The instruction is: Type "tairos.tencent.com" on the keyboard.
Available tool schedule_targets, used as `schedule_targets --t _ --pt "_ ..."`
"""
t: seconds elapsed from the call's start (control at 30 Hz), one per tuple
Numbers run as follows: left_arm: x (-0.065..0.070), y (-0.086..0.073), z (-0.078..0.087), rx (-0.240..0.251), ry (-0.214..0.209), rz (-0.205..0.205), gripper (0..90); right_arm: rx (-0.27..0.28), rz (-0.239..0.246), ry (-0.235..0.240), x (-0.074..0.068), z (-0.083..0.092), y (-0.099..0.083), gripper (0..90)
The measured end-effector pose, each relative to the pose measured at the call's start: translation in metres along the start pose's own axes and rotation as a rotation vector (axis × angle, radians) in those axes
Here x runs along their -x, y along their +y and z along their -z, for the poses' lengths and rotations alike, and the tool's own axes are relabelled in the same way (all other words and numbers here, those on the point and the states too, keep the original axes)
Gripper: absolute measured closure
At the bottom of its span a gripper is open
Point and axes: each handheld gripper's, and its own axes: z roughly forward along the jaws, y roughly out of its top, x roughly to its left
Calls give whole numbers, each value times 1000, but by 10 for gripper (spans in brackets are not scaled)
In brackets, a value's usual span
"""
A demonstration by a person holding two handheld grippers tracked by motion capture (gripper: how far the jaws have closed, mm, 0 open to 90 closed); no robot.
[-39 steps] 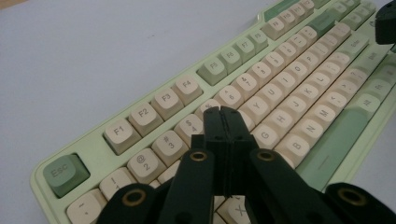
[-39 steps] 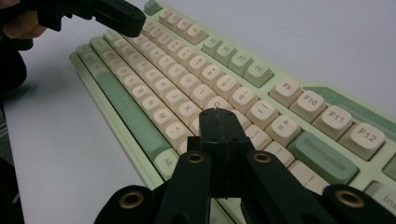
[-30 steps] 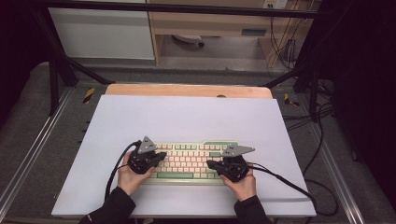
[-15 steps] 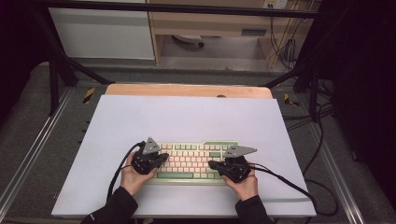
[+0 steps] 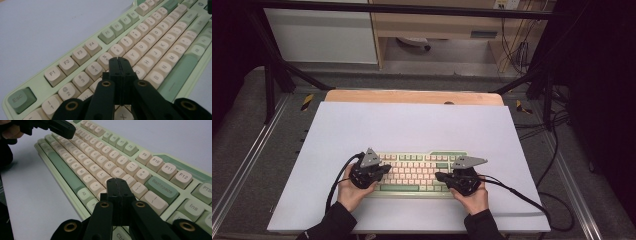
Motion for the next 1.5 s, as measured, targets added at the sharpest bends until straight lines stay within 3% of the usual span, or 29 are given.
schedule_targets --t 0.37,0.97,1.23,1.5 --pt "-7 -10 20 15 15 18 900 4 3 -1 0 1 1 900" --pt "-12 -27 34 30 18 46 900 14 -16 13 -2 -2 3 900" --pt "-14 -30 35 30 21 56 900 25 -23 12 -9 -19 15 900" --pt "-16 -32 35 29 19 60 900 7 -18 -30 -14 -46 27 900"
